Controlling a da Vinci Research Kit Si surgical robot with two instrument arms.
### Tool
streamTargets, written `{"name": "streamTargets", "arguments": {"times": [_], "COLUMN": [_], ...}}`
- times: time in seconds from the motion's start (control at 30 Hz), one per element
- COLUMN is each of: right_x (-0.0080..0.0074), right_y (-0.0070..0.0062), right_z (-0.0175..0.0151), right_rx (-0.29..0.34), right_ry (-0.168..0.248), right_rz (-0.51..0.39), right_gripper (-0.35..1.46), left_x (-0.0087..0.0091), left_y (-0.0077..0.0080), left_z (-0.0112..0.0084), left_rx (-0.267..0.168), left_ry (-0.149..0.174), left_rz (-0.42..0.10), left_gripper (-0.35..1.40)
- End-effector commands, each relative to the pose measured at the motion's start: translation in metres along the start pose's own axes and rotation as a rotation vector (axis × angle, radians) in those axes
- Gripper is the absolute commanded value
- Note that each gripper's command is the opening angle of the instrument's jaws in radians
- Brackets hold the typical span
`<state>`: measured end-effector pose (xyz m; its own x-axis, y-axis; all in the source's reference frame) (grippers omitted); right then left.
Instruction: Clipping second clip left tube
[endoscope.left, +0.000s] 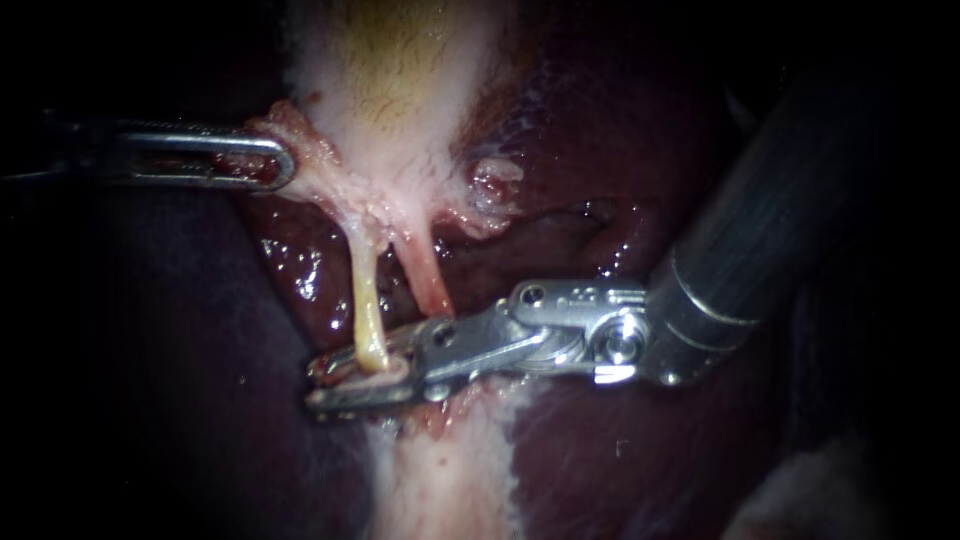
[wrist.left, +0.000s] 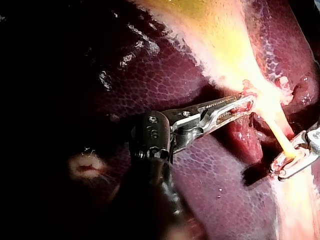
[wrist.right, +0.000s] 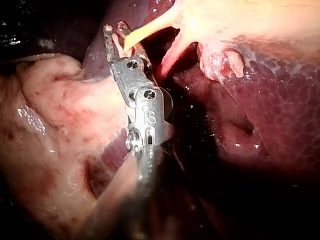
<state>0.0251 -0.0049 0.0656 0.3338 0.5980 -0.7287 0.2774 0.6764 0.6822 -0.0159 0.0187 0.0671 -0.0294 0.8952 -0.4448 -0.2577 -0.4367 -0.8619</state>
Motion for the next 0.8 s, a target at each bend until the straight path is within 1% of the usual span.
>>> {"name": "streamTargets", "arguments": {"times": [0.03,0.07,0.1,0.23,0.37,0.8], "right_x": [0.0000,0.0000,-0.0001,-0.0001,-0.0002,-0.0005], "right_y": [0.0000,0.0000,0.0000,0.0003,0.0004,0.0007], "right_z": [-0.0001,-0.0001,-0.0003,-0.0005,-0.0006,-0.0008], "right_rx": [0.000,0.000,0.001,0.001,-0.006,-0.010], "right_ry": [0.001,0.000,0.000,-0.002,-0.028,-0.030], "right_rz": [0.000,0.000,0.000,0.012,0.013,0.012], "right_gripper": [-0.21,-0.33,-0.35,-0.35,-0.35,-0.35], "left_x": [0.0000,0.0000,0.0000,0.0000,0.0000,0.0001], "left_y": [0.0000,0.0000,0.0000,0.0000,0.0000,0.0000], "left_z": [0.0000,0.0000,0.0000,0.0000,-0.0001,-0.0001], "left_rx": [0.000,0.000,0.000,0.000,0.000,0.000], "left_ry": [0.000,0.000,0.000,0.000,0.000,0.000], "left_rz": [0.000,0.000,0.000,0.000,0.000,0.000], "left_gripper": [-0.35,-0.35,-0.35,-0.35,-0.35,-0.35]}}
